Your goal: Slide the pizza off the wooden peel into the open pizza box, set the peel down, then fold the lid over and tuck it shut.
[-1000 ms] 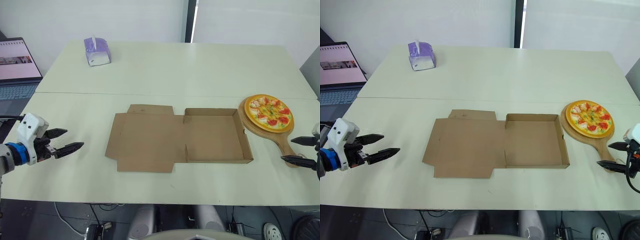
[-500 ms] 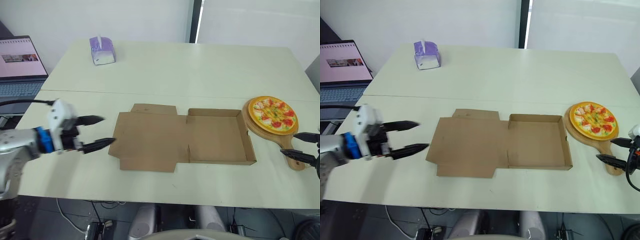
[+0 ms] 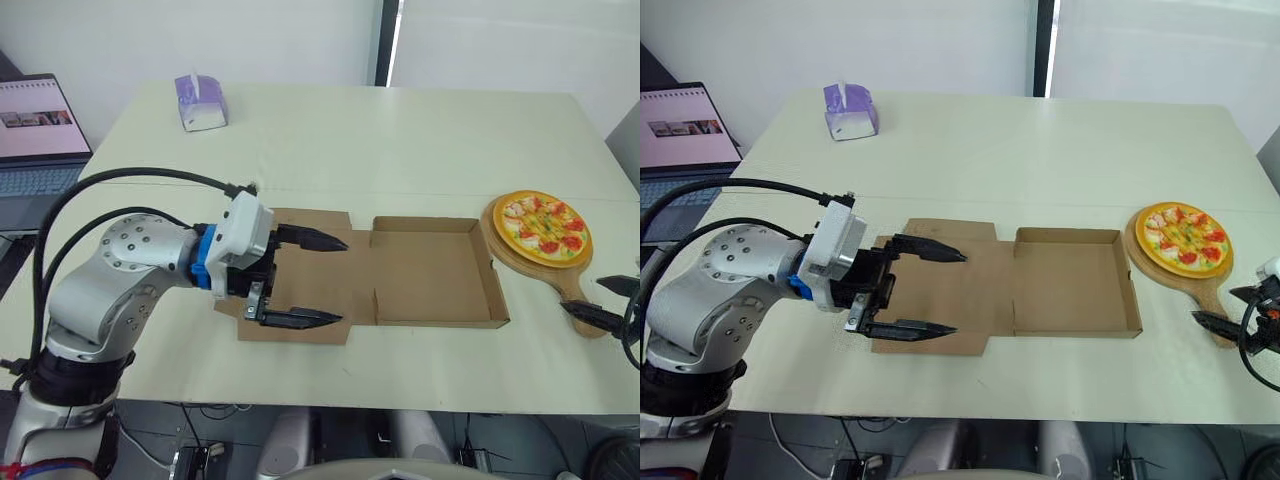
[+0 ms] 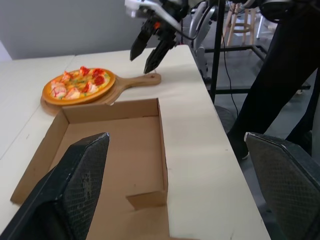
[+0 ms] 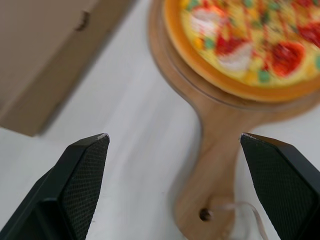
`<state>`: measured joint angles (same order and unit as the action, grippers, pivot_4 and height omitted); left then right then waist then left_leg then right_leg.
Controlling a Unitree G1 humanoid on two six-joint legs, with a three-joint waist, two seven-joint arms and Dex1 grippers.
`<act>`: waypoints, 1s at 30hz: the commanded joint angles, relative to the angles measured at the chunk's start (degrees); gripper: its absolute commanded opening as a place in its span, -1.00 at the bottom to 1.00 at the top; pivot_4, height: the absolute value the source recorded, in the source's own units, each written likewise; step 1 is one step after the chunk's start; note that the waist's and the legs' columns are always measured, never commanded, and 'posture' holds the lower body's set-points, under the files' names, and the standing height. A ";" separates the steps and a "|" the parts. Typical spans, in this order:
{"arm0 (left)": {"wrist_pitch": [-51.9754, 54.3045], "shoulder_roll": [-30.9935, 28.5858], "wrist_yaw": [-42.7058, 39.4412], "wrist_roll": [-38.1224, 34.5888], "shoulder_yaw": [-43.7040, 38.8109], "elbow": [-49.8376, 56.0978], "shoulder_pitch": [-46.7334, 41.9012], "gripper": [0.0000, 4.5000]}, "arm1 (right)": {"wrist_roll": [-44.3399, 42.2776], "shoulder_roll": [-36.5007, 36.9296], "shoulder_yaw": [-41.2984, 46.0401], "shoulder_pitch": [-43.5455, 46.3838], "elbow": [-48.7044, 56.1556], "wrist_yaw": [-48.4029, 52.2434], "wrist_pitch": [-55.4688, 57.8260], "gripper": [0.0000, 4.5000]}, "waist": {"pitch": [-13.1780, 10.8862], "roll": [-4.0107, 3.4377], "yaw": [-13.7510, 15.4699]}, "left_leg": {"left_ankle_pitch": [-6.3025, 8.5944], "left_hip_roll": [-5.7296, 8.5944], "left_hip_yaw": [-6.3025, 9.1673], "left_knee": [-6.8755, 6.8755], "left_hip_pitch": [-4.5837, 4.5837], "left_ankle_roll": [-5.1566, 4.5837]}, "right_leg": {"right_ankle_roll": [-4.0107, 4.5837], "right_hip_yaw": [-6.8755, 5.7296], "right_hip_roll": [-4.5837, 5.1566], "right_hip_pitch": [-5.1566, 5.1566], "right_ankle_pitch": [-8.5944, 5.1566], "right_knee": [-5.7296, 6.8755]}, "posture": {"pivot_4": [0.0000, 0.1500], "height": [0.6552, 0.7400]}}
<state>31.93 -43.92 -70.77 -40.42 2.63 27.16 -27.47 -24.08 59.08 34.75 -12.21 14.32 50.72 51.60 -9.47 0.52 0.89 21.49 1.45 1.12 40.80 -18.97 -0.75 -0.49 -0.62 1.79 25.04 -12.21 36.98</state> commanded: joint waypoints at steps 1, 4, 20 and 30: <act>-1.10 0.39 -0.20 -0.25 0.30 1.41 -1.90 1.00 | 0.10 1.39 -2.16 4.58 -0.39 -3.51 4.16 0.98 | 0.00 0.00 -0.20 | 0.00 -0.01 0.00 0.00 0.01 0.00 | 0.00 0.01 -0.02 0.00 0.00 0.00 | 1.00 0.65; -1.23 0.84 -0.04 -0.17 0.67 1.44 -2.65 1.00 | 1.02 1.96 -6.93 10.45 -5.27 -5.24 6.13 0.98 | -0.01 0.01 -0.51 | 0.00 -0.03 -0.01 0.01 0.02 0.00 | 0.00 0.04 -0.06 -0.01 -0.01 -0.01 | 1.00 0.65; -1.28 1.69 2.72 0.24 1.32 3.04 -1.95 1.00 | 7.90 1.85 -26.71 30.61 -30.03 -3.03 0.57 0.98 | -0.01 0.01 -0.94 | 0.00 -0.03 0.03 0.01 -0.01 -0.01 | 0.00 0.05 -0.09 0.01 0.00 -0.01 | 1.00 0.65; -1.62 2.15 3.44 0.42 1.63 2.57 -2.50 1.00 | 9.04 0.26 -29.00 31.26 -34.40 -1.42 -1.82 0.82 | 0.00 0.04 -0.95 | 0.00 -0.03 0.03 0.02 0.00 -0.01 | 0.00 0.05 -0.09 -0.02 0.00 -0.01 | 1.00 0.65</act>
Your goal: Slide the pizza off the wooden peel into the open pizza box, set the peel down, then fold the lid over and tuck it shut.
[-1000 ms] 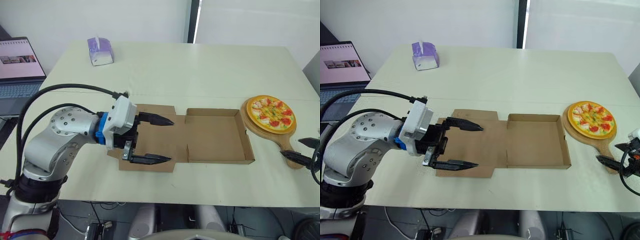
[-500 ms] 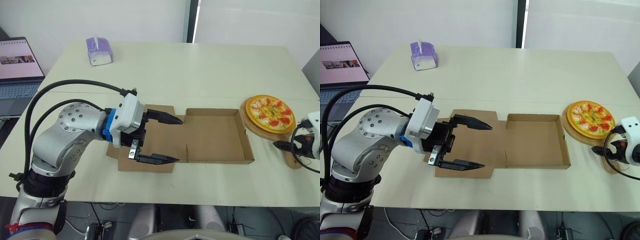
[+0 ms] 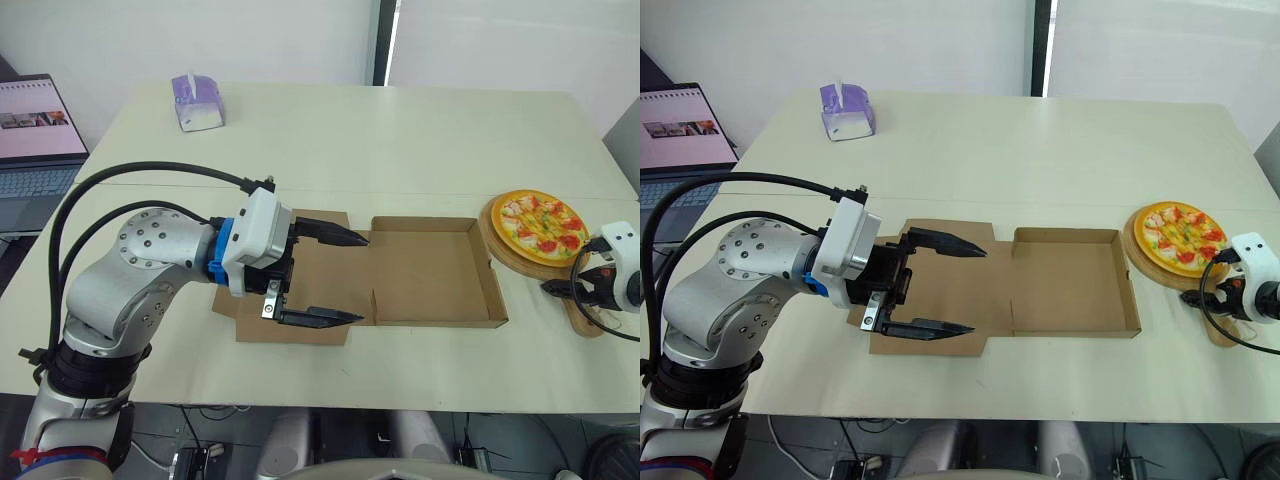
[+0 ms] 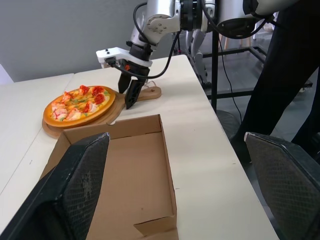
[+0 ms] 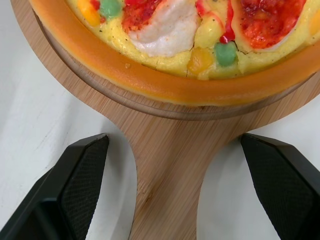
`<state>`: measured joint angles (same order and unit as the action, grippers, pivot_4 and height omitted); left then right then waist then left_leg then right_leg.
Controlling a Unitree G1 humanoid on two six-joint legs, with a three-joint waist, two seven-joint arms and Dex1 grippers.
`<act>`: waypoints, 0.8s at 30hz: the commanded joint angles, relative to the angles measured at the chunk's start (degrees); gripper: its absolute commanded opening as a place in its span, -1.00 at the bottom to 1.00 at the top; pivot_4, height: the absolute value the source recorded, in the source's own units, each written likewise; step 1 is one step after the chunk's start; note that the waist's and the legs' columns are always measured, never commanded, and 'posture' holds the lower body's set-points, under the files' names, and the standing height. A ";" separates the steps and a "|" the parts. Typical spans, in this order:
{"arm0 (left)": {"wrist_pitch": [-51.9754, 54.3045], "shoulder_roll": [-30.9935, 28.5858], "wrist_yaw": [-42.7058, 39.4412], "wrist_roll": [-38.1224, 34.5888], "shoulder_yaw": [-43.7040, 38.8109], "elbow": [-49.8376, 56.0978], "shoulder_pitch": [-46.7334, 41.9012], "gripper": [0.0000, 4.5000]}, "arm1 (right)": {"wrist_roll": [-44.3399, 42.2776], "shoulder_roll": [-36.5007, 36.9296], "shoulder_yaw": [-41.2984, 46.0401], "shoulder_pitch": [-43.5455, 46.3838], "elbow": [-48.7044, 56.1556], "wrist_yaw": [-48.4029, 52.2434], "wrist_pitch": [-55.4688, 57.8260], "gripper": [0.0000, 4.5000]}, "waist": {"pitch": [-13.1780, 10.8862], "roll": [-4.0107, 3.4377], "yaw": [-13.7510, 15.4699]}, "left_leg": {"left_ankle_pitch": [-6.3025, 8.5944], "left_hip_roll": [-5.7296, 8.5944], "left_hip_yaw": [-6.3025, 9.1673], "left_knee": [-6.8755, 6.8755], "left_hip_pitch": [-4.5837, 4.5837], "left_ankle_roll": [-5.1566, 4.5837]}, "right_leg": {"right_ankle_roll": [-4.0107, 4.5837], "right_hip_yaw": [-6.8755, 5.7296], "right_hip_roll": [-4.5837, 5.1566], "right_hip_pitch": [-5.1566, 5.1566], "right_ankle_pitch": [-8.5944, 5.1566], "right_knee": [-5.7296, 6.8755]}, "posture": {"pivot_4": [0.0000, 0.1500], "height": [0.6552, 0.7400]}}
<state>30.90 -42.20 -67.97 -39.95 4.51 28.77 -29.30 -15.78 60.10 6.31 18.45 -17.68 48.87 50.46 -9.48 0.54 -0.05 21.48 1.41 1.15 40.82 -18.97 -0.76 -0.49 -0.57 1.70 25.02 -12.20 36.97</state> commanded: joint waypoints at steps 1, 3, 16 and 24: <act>-0.74 0.61 0.81 0.09 -0.18 0.92 -0.67 1.00 | 0.20 -1.24 -0.21 0.92 -3.35 0.75 -0.13 0.72 | 0.02 0.04 0.00 | 0.00 0.00 0.00 0.01 0.01 0.00 | 0.00 0.00 0.00 -0.01 0.00 0.00 | 1.00 0.65; -0.97 0.83 1.02 0.43 -0.13 0.81 -0.53 1.00 | -0.31 -2.01 0.50 1.24 -4.99 0.69 0.34 0.43 | 0.06 0.15 0.00 | 0.00 0.00 0.00 0.01 0.03 0.00 | 0.00 -0.01 0.00 -0.04 0.00 0.00 | 1.00 0.65; -1.83 0.99 3.36 2.53 -1.41 -0.66 -0.05 1.00 | -2.72 -11.30 10.93 -0.28 -1.04 -5.19 -6.44 -0.32 | 0.29 0.67 -1.00 | -0.01 -0.10 -0.06 0.03 0.15 0.01 | 0.01 0.04 -0.05 -0.15 0.00 -0.01 | 1.00 0.65; -1.92 0.01 4.21 2.97 -3.02 -2.94 -0.93 1.00 | -4.91 -12.46 17.44 3.42 -0.34 -6.79 -11.57 -0.32 | 0.09 0.34 -1.57 | -0.01 -0.09 -0.10 0.02 0.07 0.02 | 0.01 0.08 -0.04 -0.02 0.01 0.03 | 1.00 0.65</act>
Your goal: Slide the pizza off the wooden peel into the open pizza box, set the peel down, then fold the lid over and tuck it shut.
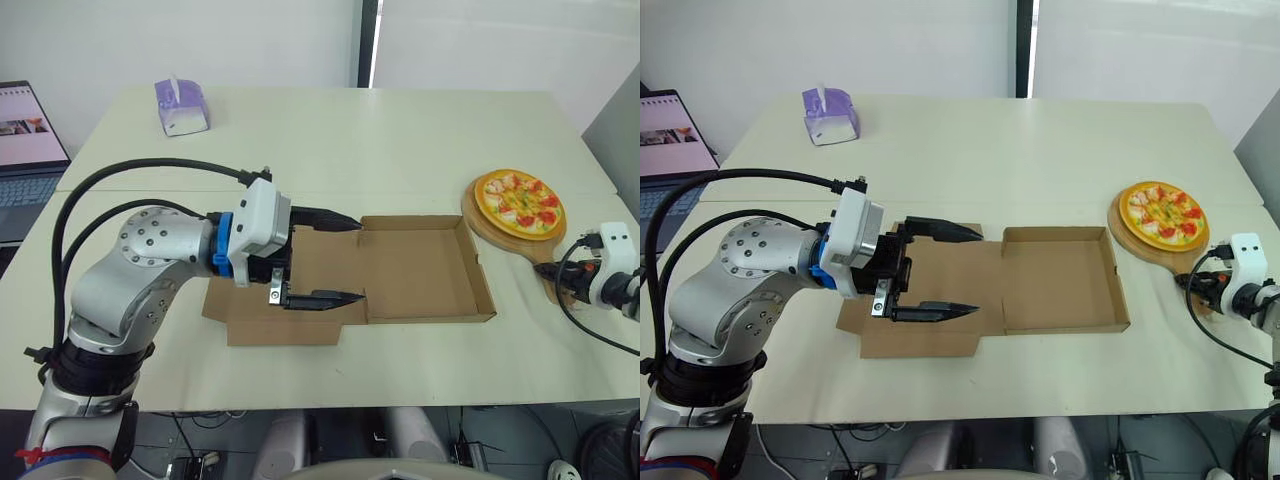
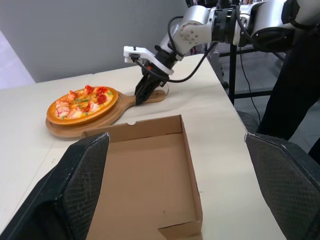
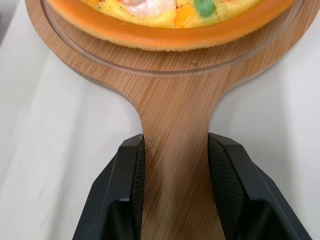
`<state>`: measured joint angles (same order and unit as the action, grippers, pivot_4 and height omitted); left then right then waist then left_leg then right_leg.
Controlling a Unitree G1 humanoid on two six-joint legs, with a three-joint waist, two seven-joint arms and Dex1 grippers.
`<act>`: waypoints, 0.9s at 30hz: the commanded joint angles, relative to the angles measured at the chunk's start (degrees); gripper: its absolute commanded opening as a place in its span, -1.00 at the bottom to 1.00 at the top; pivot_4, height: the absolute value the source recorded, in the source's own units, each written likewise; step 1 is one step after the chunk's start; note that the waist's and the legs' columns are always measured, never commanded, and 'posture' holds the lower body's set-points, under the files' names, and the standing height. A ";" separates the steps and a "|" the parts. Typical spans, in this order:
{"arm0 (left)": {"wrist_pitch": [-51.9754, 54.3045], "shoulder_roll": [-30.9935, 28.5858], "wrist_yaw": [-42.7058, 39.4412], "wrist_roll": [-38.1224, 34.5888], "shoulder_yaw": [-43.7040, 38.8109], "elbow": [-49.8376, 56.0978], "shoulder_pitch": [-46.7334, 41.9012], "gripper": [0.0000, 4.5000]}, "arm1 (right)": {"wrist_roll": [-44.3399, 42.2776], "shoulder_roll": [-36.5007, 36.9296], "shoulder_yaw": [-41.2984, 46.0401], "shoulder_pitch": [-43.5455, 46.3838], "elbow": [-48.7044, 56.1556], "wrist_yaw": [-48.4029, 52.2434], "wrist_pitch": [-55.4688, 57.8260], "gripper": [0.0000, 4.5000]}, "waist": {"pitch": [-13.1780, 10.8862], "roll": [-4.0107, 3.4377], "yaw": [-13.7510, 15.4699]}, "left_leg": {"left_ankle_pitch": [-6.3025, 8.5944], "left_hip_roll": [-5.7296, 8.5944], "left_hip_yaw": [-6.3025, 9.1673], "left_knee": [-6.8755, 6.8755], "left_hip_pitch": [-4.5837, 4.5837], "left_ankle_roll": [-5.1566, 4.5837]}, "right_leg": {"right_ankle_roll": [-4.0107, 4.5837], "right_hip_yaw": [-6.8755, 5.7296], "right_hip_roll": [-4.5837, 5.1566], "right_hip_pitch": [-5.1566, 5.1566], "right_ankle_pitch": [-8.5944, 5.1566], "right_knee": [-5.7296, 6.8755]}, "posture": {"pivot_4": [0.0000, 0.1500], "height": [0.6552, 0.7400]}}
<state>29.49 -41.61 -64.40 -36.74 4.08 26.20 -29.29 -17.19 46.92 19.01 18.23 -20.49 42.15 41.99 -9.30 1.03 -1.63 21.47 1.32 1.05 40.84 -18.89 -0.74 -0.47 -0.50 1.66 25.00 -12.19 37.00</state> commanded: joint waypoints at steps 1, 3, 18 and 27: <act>-0.51 -0.68 0.71 -0.24 -2.81 -0.70 -1.13 1.00 | -3.55 1.00 4.93 3.89 2.84 0.12 -3.37 -0.32 | -0.18 -0.31 0.03 | 0.00 0.02 -0.04 0.00 -0.04 0.00 | 0.00 0.03 0.01 0.06 0.00 0.00 | 1.00 0.65; -0.50 -1.01 0.67 -0.19 -3.25 -1.30 -1.37 1.00 | -4.16 1.99 4.76 3.77 4.77 1.54 -3.39 -0.32 | -0.27 -0.50 0.20 | 0.00 0.03 -0.07 -0.02 -0.07 0.00 | 0.00 0.05 0.02 0.14 0.00 0.05 | 1.00 0.65; -2.99 -5.91 -2.42 1.75 -6.27 -3.92 1.63 1.00 | -7.88 17.36 3.44 -6.11 26.20 20.08 -2.57 -0.32 | -0.41 -0.87 1.66 | 0.00 0.05 0.17 0.04 -0.86 -0.01 | -0.01 -0.15 0.02 0.76 0.01 0.03 | 1.00 0.65; -2.37 -7.46 -3.58 0.51 -6.78 -2.66 2.68 1.00 | -0.58 21.95 0.08 -9.83 26.19 25.24 -17.65 -0.32 | -0.42 -0.87 1.71 | 0.00 0.06 0.18 0.08 -0.88 0.01 | -0.01 -0.16 0.02 0.76 0.01 0.01 | 1.00 0.65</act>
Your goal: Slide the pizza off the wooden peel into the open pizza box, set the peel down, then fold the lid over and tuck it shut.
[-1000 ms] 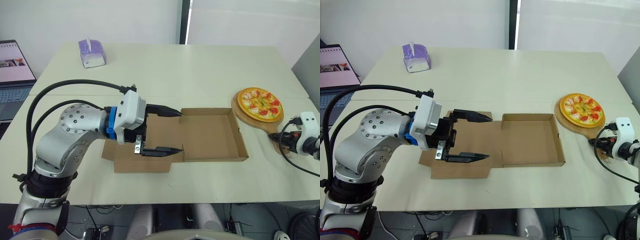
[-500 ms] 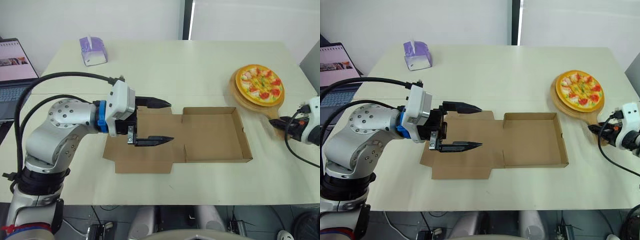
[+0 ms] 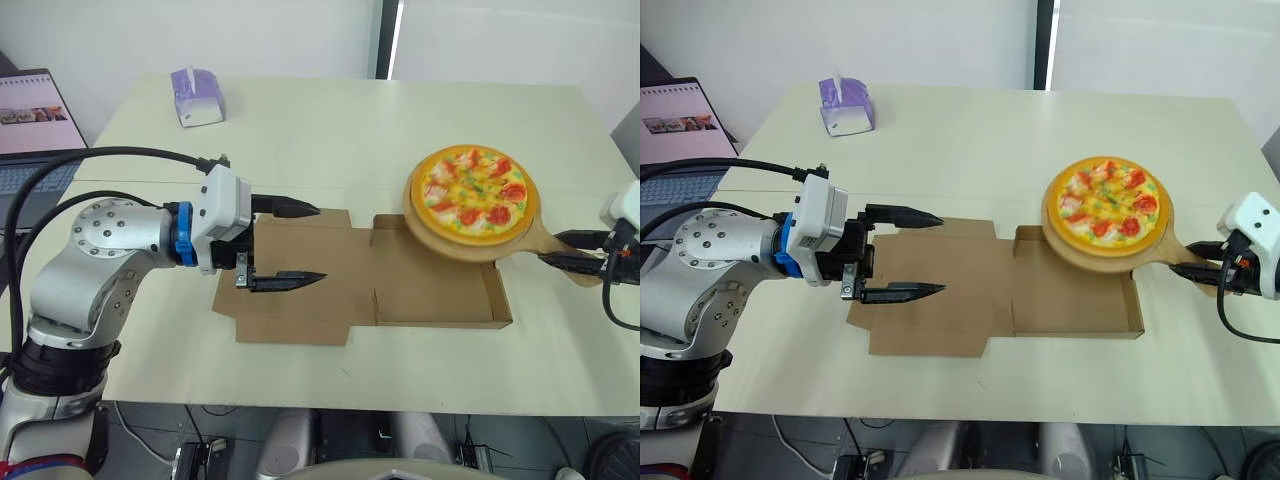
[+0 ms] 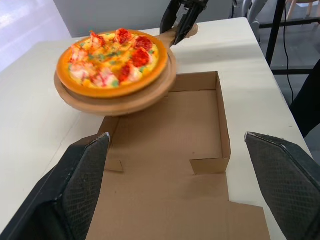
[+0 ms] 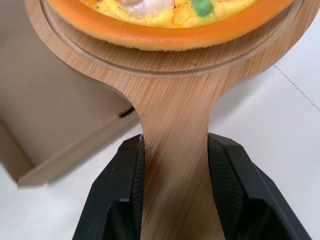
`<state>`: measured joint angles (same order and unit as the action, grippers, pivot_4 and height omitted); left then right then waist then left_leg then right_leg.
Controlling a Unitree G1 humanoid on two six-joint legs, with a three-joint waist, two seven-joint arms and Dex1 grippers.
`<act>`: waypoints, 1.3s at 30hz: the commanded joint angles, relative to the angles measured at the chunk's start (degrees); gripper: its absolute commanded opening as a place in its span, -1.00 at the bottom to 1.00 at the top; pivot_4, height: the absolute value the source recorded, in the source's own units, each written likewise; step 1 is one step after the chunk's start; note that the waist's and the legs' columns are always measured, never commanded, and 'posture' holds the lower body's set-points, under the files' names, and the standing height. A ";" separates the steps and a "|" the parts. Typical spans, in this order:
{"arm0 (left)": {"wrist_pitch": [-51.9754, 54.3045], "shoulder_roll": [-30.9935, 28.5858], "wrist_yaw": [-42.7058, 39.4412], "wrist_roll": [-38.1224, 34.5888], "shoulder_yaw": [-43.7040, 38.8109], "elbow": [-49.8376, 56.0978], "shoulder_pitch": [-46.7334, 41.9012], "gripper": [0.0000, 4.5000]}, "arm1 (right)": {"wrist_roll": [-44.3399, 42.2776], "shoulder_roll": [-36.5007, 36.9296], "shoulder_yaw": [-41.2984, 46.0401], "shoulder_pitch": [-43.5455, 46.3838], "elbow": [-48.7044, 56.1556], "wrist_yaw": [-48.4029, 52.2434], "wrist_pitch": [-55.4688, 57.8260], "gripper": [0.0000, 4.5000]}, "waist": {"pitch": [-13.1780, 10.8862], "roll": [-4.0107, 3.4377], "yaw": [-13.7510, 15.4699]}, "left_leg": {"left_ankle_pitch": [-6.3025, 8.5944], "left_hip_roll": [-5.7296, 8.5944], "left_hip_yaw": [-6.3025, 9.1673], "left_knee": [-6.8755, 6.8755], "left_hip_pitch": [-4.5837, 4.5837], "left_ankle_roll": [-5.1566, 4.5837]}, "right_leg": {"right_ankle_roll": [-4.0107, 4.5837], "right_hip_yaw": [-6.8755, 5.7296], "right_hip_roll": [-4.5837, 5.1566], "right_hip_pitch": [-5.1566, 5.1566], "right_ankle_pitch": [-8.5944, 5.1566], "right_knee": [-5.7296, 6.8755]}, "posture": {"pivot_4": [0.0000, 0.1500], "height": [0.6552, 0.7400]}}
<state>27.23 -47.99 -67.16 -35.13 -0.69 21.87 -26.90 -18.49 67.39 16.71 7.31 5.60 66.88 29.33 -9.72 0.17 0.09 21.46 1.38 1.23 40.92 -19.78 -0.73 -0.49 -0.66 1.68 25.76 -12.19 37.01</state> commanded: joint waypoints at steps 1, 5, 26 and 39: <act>0.02 -1.22 -0.96 -1.35 -2.04 1.85 0.39 1.00 | 1.20 1.54 2.23 1.21 -0.19 0.70 -5.92 -0.32 | 0.00 0.00 -0.02 | 0.00 0.00 -0.01 0.00 0.00 0.00 | 0.00 0.01 0.00 0.00 0.00 0.00 | 1.00 0.65; 0.70 -2.14 -2.12 -2.46 -2.07 3.14 1.21 1.00 | 4.45 2.04 1.41 1.37 -1.58 1.24 -12.43 -0.32 | 0.00 0.00 -0.03 | -0.01 0.00 0.00 0.00 0.00 0.01 | 0.00 0.00 0.00 0.00 0.00 0.00 | 1.00 0.65; 0.69 -1.57 -1.60 -2.41 -2.15 3.01 1.57 1.00 | 10.97 2.81 -1.75 8.45 -9.43 1.18 -23.74 -0.32 | 0.00 0.00 -0.05 | -0.01 0.00 -0.02 0.03 0.01 0.02 | 0.01 0.01 0.00 0.00 0.00 0.02 | 1.00 0.65; 0.31 -1.69 -1.69 -2.28 -2.39 2.90 2.08 1.00 | 14.09 4.48 -3.95 22.39 -25.77 -1.06 -31.00 -0.32 | 0.01 -0.02 -0.15 | -0.01 0.00 -0.06 0.03 0.03 0.03 | 0.02 0.03 0.01 0.01 0.00 0.03 | 1.00 0.65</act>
<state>28.27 -49.44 -68.88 -36.96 -1.60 23.95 -24.75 -3.83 70.15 11.09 28.19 -19.96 66.67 -0.12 -9.71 0.15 -0.06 21.45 1.38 1.18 40.95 -19.75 -0.70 -0.46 -0.64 1.69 25.77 -12.18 37.03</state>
